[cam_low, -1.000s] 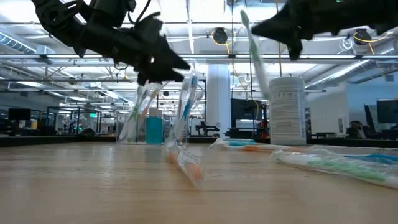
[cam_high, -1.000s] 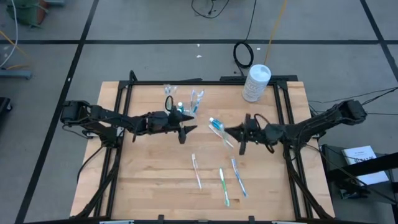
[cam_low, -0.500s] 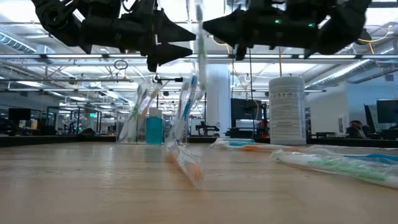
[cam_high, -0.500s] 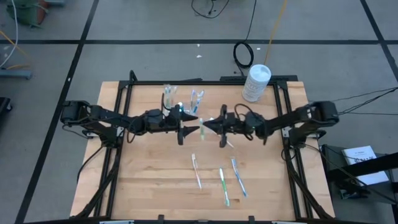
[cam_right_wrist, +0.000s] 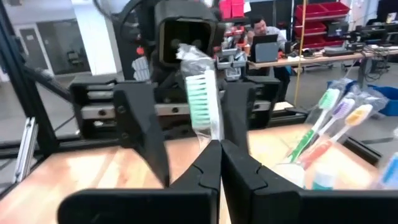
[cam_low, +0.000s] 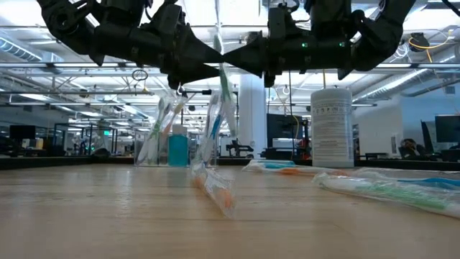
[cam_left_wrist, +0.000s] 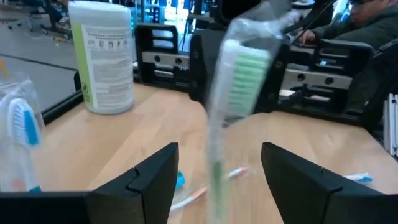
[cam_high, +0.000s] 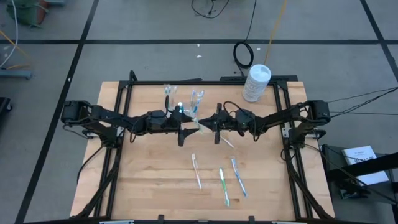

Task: Pick & Place toothbrushing station
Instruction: Put the green toothbrush into the transparent organizer

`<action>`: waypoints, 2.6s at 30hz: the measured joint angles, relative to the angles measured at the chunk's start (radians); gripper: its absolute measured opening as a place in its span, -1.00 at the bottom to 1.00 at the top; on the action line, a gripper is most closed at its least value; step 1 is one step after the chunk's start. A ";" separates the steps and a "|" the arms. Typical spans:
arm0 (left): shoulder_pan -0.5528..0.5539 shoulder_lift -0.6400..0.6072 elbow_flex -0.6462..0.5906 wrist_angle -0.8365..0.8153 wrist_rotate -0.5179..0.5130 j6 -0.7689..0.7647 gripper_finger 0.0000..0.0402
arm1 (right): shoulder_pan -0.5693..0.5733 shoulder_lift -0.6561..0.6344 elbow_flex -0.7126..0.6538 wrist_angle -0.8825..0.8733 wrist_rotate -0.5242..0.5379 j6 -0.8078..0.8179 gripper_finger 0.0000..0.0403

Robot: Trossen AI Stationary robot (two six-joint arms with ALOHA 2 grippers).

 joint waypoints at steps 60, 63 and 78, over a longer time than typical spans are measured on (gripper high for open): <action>0.026 -0.215 0.001 -0.264 -0.302 0.012 -0.99 | -0.021 -0.154 -0.003 -0.397 0.055 0.040 -0.37; 0.027 -0.283 0.002 -0.350 -0.387 0.024 -0.99 | -0.021 -0.193 -0.003 -0.476 0.056 0.031 -0.37; 0.029 -0.515 0.001 -0.817 -0.717 -0.167 -0.99 | -0.021 -0.374 -0.003 -0.743 0.057 -0.013 -0.37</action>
